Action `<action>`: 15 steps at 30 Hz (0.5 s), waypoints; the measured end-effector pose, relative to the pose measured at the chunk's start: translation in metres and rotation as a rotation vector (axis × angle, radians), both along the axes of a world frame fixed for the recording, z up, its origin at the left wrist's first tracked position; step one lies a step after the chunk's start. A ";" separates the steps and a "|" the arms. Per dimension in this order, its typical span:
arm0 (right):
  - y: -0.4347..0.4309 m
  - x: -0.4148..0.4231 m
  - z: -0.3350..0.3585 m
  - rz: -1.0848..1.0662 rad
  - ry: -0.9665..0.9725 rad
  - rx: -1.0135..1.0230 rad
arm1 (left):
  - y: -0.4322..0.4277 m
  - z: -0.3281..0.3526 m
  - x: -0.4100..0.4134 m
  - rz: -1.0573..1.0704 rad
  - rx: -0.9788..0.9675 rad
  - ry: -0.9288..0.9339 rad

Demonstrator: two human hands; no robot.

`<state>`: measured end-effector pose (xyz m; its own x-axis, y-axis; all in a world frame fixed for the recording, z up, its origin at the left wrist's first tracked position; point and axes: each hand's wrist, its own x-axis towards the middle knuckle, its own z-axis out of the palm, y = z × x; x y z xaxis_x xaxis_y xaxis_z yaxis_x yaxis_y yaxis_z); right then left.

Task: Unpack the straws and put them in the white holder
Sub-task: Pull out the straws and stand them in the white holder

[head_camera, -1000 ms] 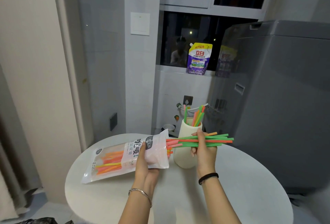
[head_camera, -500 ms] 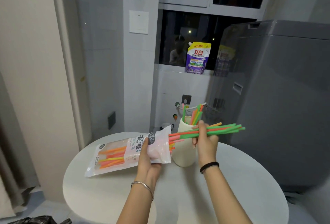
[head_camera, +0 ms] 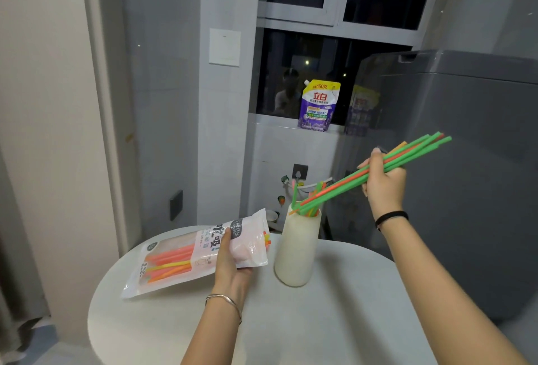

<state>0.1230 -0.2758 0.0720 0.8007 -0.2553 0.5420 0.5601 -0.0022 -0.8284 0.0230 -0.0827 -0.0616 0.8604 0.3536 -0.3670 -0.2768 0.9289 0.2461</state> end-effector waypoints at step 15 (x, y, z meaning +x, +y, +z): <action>0.024 0.021 -0.004 -0.006 -0.044 -0.418 | -0.008 -0.007 0.007 -0.052 0.062 -0.009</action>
<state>0.1443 -0.2518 0.0679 0.7739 -0.0106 0.6332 0.5936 -0.3363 -0.7311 0.0301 -0.0907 -0.0686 0.8815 0.3300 -0.3377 -0.2310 0.9252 0.3012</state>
